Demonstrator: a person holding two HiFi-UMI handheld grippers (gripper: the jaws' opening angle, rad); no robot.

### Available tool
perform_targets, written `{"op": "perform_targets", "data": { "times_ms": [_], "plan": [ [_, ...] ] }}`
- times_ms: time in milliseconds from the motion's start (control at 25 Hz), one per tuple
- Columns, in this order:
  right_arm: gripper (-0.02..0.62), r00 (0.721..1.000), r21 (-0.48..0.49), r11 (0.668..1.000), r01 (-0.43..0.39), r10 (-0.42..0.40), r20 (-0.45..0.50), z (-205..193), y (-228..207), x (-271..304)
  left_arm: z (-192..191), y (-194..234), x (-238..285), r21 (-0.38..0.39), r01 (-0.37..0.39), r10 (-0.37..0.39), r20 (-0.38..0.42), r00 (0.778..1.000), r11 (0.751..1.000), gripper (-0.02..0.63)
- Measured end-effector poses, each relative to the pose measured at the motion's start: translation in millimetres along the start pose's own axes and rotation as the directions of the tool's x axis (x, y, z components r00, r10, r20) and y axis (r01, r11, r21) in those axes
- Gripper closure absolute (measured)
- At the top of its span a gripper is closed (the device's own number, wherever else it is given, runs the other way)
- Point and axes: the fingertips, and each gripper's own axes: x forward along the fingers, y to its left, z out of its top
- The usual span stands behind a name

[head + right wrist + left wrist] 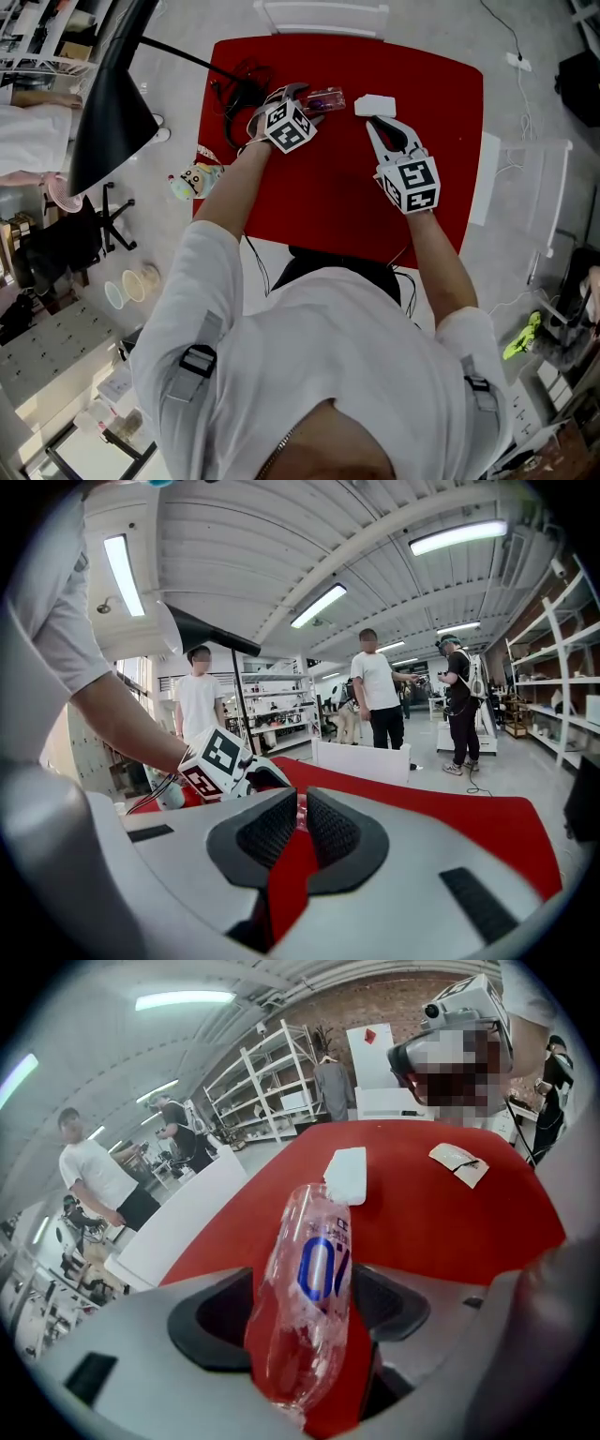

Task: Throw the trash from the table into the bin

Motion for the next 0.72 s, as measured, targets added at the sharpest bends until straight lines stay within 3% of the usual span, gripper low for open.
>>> {"op": "perform_targets", "data": {
  "times_ms": [240, 400, 720],
  "plan": [
    [0.559, 1.0, 0.001, 1.0, 0.008, -0.008, 0.004, 3, -5, 1, 2, 2, -3, -0.06, -0.017, 0.017, 0.012, 1.0, 0.998, 0.281],
    [0.558, 1.0, -0.004, 1.0, 0.013, -0.013, 0.007, 6, -3, 1, 15, 5, -24, -0.13, -0.054, 0.066, 0.086, 0.994, 0.99, 0.281],
    [0.56, 0.999, -0.028, 0.999, 0.032, -0.031, 0.033, 17, 21, -11, 37, -2, -88, -0.241, -0.107, 0.171, 0.261, 0.95, 0.964, 0.284]
  ]
}}
